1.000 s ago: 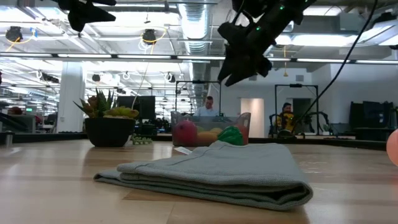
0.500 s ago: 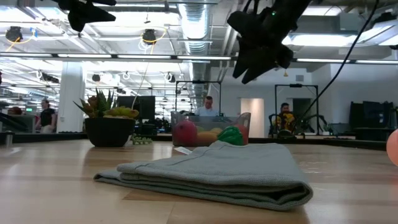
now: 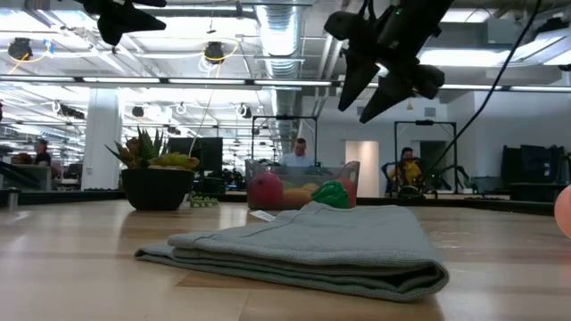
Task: Pick and placing Produce into tupperware
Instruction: Put the bell pepper into the black bin
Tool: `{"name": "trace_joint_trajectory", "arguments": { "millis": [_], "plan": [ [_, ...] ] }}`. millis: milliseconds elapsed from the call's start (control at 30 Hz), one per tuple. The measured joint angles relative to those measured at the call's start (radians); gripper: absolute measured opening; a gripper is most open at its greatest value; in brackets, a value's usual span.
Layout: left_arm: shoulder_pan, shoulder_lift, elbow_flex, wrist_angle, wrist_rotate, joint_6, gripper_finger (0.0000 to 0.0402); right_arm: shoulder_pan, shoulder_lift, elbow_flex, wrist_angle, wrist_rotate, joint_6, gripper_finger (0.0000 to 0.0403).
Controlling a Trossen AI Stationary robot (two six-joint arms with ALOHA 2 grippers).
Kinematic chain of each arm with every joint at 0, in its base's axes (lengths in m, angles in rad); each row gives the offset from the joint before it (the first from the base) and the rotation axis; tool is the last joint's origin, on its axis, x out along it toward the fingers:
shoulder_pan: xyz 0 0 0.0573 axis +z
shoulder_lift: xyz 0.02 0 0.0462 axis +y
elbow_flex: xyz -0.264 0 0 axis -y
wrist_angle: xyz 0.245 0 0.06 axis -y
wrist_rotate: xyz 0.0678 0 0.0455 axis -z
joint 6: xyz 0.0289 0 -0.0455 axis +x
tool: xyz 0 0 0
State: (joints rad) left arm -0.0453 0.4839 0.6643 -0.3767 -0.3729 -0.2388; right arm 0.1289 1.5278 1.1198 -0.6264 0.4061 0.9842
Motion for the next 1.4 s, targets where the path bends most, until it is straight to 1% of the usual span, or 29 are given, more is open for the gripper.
{"name": "trace_joint_trajectory", "arguments": {
  "millis": [267,467,567,633,767,967,1133,1300,1367,1400],
  "plan": [
    [0.0,0.0,0.0,0.0,0.0,-0.091,0.0227,0.049,0.042,0.001,-0.021,0.013,0.099,0.0235],
    [0.0,0.0,0.0,-0.002,-0.01,-0.157,0.0227,0.077,0.049,0.0,-0.025,0.013,0.083,0.0235],
    [0.0,0.0,0.0,0.0,-0.026,-0.194,0.0227,0.092,0.046,0.0,-0.023,0.01,0.026,0.0235],
    [0.0,0.0,0.0,0.0,-0.027,-0.192,0.0227,0.093,0.045,0.0,-0.024,0.001,0.008,0.0235],
    [0.0,0.0,0.0,-0.008,-0.027,-0.156,0.0227,0.084,0.045,0.0,0.012,-0.019,0.07,0.024],
    [0.0,0.0,0.0,-0.076,-0.025,-0.142,0.0227,0.04,0.049,0.0,0.084,-0.016,0.193,0.027],
    [0.0,0.0,0.0,-0.134,-0.009,-0.139,0.0227,0.003,0.065,0.001,0.178,-0.018,0.247,0.0294],
    [0.0,-0.008,0.0,-0.164,-0.007,-0.11,0.0227,-0.002,0.104,-0.003,0.154,-0.029,0.305,0.0305],
    [0.0,-0.013,0.0,-0.17,-0.004,-0.106,0.0227,-0.001,0.123,0.008,0.189,-0.042,0.332,0.0306],
    [0.0,-0.021,0.0,-0.177,0.0,-0.106,0.0227,-0.001,0.131,0.004,0.177,-0.049,0.336,0.0306]
  ]
}}
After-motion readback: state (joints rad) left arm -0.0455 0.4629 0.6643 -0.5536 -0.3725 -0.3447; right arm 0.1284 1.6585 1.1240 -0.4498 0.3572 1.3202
